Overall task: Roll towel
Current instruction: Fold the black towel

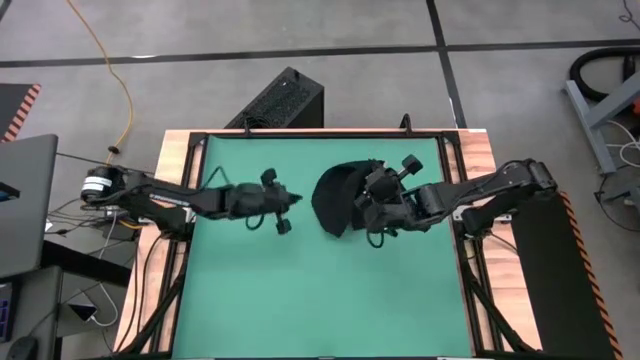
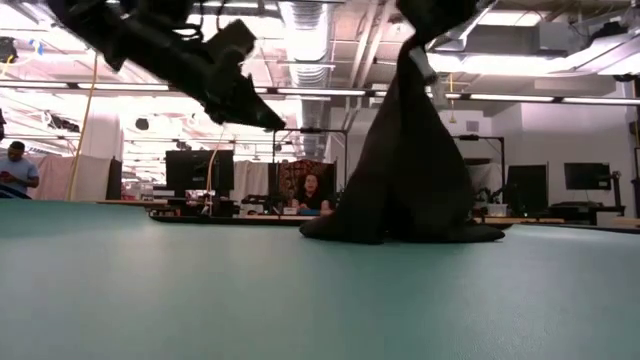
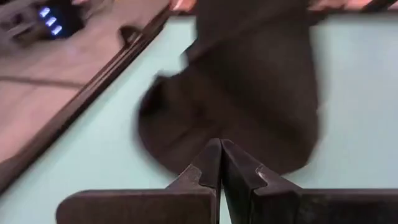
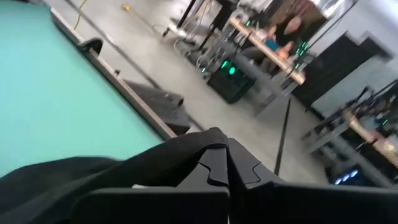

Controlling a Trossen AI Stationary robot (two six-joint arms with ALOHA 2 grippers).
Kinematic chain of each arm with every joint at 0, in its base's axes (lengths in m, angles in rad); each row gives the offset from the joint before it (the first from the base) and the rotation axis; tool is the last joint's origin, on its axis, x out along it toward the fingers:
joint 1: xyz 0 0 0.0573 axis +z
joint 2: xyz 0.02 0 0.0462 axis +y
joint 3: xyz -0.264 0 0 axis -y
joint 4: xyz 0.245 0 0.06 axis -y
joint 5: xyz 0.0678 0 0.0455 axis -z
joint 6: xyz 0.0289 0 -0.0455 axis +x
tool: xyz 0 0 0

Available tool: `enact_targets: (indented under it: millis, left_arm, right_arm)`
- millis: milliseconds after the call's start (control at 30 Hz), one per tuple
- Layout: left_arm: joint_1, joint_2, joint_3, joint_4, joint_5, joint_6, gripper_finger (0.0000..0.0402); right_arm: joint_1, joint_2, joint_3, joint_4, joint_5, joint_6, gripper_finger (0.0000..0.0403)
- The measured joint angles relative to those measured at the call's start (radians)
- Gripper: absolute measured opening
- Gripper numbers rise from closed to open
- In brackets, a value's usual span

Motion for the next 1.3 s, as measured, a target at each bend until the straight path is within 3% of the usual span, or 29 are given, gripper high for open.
enact_targets:
  millis: [100,200,367,600,733,967,1300]
  left_arm:
    - [-0.061,0.052,-0.073,0.218,-0.006,-0.048,0.0]
    - [-0.113,0.144,-0.086,0.336,-0.072,-0.102,0.0]
    - [-0.173,0.29,-0.016,0.398,-0.119,-0.136,0.0]
    - [-0.27,0.45,0.152,0.379,-0.191,-0.01,0.004]
    - [-0.29,0.513,0.256,0.252,-0.298,-0.008,0.0083]
    - [-0.274,0.626,0.412,0.125,-0.312,-0.153,0.0146]
    - [-0.268,0.687,0.574,-0.168,-0.461,-0.246,0.0158]
  right_arm:
    - [-0.019,0.046,0.0,-0.019,-0.013,0.065,0.0002]
    - [-0.04,0.095,0.0,0.008,-0.021,0.071,0.0001]
    - [-0.078,0.171,0.0,0.021,-0.055,0.073,0.0002]
    - [-0.109,0.206,0.0,0.024,-0.061,0.079,0.0002]
    - [-0.108,0.202,0.0,0.026,-0.06,0.095,0.0002]
    - [-0.108,0.197,0.001,0.043,-0.059,0.097,0.0002]
    - [-0.108,0.197,0.001,0.054,-0.058,0.098,0.0002]
